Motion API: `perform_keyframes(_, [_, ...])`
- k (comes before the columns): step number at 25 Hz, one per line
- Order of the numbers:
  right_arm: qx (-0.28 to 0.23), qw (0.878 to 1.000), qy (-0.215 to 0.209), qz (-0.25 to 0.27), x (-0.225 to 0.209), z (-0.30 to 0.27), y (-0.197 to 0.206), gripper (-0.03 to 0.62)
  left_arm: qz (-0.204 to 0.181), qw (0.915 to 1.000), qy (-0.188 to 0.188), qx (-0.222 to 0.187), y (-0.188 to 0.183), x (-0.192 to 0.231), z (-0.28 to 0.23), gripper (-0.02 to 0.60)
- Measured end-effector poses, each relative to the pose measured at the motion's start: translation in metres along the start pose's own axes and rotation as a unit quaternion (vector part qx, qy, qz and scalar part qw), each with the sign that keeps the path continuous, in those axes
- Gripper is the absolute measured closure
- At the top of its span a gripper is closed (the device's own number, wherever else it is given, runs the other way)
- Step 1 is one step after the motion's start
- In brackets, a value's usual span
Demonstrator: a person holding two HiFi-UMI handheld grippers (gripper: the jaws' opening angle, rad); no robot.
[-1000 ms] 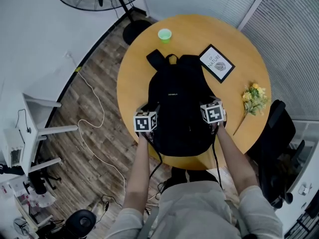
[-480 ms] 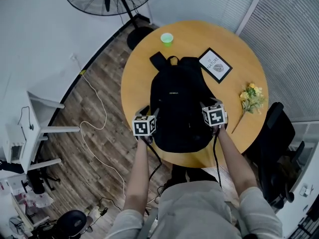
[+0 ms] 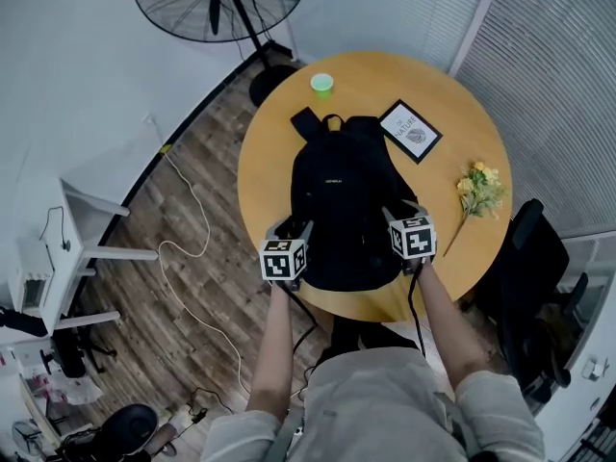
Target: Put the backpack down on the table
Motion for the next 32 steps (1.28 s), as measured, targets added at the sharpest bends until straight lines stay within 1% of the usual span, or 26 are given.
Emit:
perform_keyframes(6, [-0.034, 0.999, -0.005, -0.003, 0.018, 0.027, -0.008, 0.419, 0.022, 0.9994, 0.007, -0.027, -0.001, -0.019, 0.029, 0.367])
perform_keyframes(13, [-0.067, 0.998, -0.019, 0.001, 0.035, 0.051, -0.02, 0.418, 0.027, 0.9975, 0.005, -0.065, -0.016, -0.04, 0.064, 0.367])
perform_keyframes(17, [-0.07, 0.997, -0.027, 0.004, 0.045, 0.064, -0.017, 0.419, 0.027, 0.997, 0.01, -0.072, -0.012, -0.053, 0.082, 0.367])
perform_keyframes(21, [-0.068, 0.997, -0.031, 0.009, 0.053, 0.071, -0.013, 0.419, 0.043, 0.9954, 0.008, -0.086, -0.012, -0.055, 0.092, 0.367])
perform_keyframes(24, [-0.075, 0.997, -0.03, -0.001, 0.055, 0.077, -0.009, 0.421, 0.045, 0.9944, 0.003, -0.096, -0.014, -0.056, 0.097, 0.367])
perform_keyframes(28, [-0.085, 0.996, -0.025, -0.029, 0.055, 0.084, -0.002, 0.425, 0.045, 0.9944, -0.026, -0.092, -0.004, -0.058, 0.1, 0.367])
perform_keyframes(30, [-0.089, 0.995, -0.024, -0.041, 0.054, 0.088, 0.0, 0.428, 0.045, 0.9951, -0.031, -0.083, 0.002, -0.061, 0.099, 0.367])
perform_keyframes(32, [-0.09, 0.995, -0.023, -0.041, 0.056, 0.089, 0.0, 0.435, 0.046, 0.9954, -0.031, -0.078, 0.004, -0.063, 0.097, 0.367])
Point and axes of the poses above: the fingertips, and each gripper's own axes: z backward along the fingers, x to its left, y out of its underside, the point moved 5 cm from there along z, backward along the fingers, and after that the axes turned 7 degrees about -y, right-handed, at the moved point
